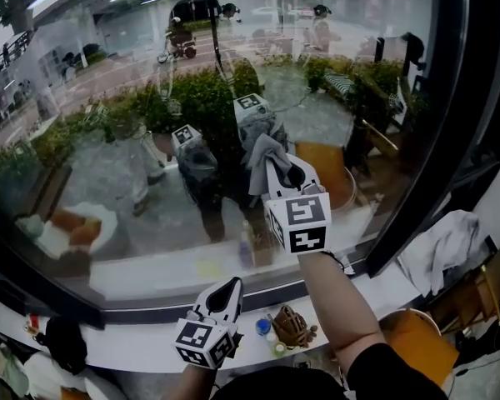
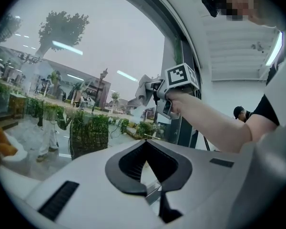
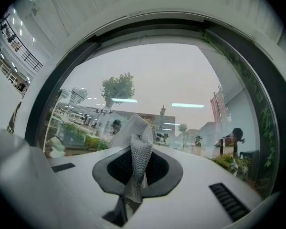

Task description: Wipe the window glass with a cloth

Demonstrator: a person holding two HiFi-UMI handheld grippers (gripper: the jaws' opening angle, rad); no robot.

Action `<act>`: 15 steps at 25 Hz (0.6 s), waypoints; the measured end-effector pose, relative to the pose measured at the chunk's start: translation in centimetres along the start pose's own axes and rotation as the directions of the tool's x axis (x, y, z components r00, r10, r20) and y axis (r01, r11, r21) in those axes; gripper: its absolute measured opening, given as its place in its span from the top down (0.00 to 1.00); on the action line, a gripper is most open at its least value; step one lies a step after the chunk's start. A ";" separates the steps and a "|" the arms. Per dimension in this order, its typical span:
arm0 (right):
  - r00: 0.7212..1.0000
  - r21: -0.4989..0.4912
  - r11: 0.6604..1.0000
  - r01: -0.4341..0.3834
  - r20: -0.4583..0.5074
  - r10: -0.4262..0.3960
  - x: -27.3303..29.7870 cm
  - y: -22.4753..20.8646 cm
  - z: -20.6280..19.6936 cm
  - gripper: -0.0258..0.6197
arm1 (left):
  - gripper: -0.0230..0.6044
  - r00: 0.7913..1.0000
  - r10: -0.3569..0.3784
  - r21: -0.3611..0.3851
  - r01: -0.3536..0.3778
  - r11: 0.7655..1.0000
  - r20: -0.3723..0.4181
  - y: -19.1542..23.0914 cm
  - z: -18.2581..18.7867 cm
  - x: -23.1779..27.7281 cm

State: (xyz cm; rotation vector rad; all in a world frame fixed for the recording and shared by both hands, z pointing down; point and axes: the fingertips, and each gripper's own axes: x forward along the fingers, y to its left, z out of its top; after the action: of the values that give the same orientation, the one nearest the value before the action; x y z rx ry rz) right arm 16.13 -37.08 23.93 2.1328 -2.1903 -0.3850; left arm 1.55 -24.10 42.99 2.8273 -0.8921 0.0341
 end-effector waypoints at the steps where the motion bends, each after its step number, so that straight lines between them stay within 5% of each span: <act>1: 1.000 0.001 1.000 0.005 -0.001 -0.005 -0.3 -0.8 -0.1 0.90 | 0.95 1.000 -0.003 0.004 0.003 1.000 -0.004 -0.6 -0.1 0.2; 15: 0.992 0.038 0.992 0.118 -0.044 -0.116 -3.5 -14.2 -4.9 0.90 | 0.95 0.999 -0.024 0.024 0.026 0.999 -0.045 -6.9 -1.2 6.2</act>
State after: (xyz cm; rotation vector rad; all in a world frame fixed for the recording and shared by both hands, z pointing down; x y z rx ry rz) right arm 31.22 -34.40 25.96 2.2756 -2.0750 -0.3018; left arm 10.63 -21.81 43.53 2.8478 -0.8525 0.1057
